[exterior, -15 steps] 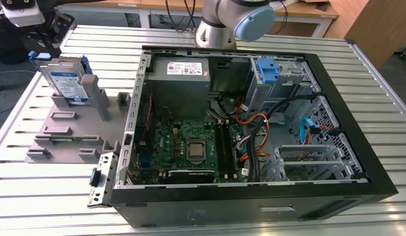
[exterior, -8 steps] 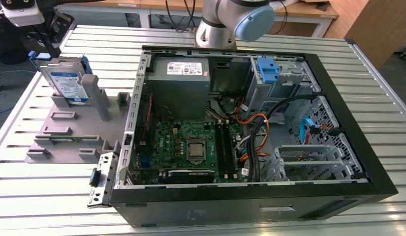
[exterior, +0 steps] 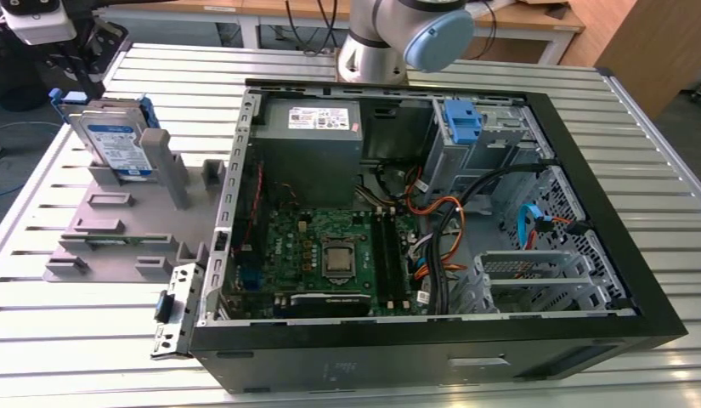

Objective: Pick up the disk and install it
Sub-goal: 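Pick up the disk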

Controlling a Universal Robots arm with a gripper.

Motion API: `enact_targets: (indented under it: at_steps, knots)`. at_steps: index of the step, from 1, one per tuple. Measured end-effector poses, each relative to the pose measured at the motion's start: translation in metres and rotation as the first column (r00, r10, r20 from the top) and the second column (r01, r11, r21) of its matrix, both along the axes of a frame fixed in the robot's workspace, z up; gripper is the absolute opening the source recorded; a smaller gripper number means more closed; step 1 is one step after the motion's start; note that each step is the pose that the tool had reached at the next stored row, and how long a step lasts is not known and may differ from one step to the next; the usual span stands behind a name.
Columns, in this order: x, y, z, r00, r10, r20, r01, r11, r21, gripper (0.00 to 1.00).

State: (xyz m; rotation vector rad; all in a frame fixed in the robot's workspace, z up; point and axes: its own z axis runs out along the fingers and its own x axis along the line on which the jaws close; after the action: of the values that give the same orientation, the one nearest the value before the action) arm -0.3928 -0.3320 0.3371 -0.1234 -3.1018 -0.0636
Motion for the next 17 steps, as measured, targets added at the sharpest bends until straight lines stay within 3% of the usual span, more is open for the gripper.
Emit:
enact_targets:
  at_steps: [17]
  knots:
    - [0.0, 0.0, 0.0, 0.9996, 0.027, 0.0, -0.027, 0.9996, 0.0, 0.11]
